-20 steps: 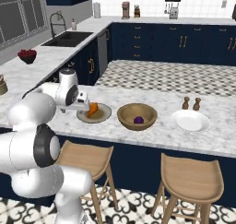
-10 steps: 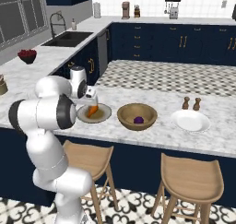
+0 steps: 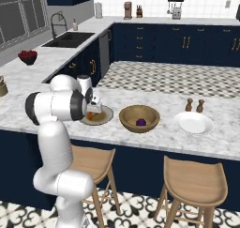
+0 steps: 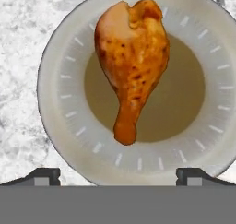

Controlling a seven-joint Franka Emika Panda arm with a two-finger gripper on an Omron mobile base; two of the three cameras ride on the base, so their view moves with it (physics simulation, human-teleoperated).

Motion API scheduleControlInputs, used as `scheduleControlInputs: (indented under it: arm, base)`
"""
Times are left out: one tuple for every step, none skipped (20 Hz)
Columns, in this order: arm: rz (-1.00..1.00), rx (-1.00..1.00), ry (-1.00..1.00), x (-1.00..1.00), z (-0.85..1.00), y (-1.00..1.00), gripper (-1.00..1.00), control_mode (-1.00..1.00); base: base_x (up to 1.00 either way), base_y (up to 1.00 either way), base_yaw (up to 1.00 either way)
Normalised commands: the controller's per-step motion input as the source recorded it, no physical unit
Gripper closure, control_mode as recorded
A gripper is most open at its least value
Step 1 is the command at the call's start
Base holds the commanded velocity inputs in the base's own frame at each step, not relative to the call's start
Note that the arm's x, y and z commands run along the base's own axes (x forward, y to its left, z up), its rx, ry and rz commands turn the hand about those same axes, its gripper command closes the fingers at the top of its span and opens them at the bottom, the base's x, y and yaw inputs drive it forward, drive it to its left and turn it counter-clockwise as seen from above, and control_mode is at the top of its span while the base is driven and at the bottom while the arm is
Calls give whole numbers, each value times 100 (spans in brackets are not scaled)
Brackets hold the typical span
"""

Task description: Pick the chicken drumstick and eggplant from their plates and place them in the bowl. Then put the bowl in the fridge.

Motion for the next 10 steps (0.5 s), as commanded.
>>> scheduleControlInputs:
  arm:
    - [-6,0,0,62,-39,-1,-100,-100]
    - [-5,0,0,61,-36,-4,-100,-100]
    - [-4,0,0,46,-26,-2,-100,-100]
    - [-4,0,0,39,-24,-5,-100,-100]
    - [-4,0,0,34,-19,-7,-100,-100]
    - [-5,0,0,28,-19,-9,-100,-100]
    - [-6,0,0,29,-22,-6,-100,-100]
    - [-6,0,0,38,-26,-1,-100,-100]
    - [-7,0,0,24,-26,0,-100,-100]
    - [-8,0,0,11,-36,0,-100,-100]
  base:
    - [0,0,0]
    - [0,0,0]
    - [0,0,0]
    - [0,0,0]
    - [0,0,0]
    - [0,0,0]
    - [0,0,0]
    - [0,0,0]
    - [0,0,0]
    - [0,0,0]
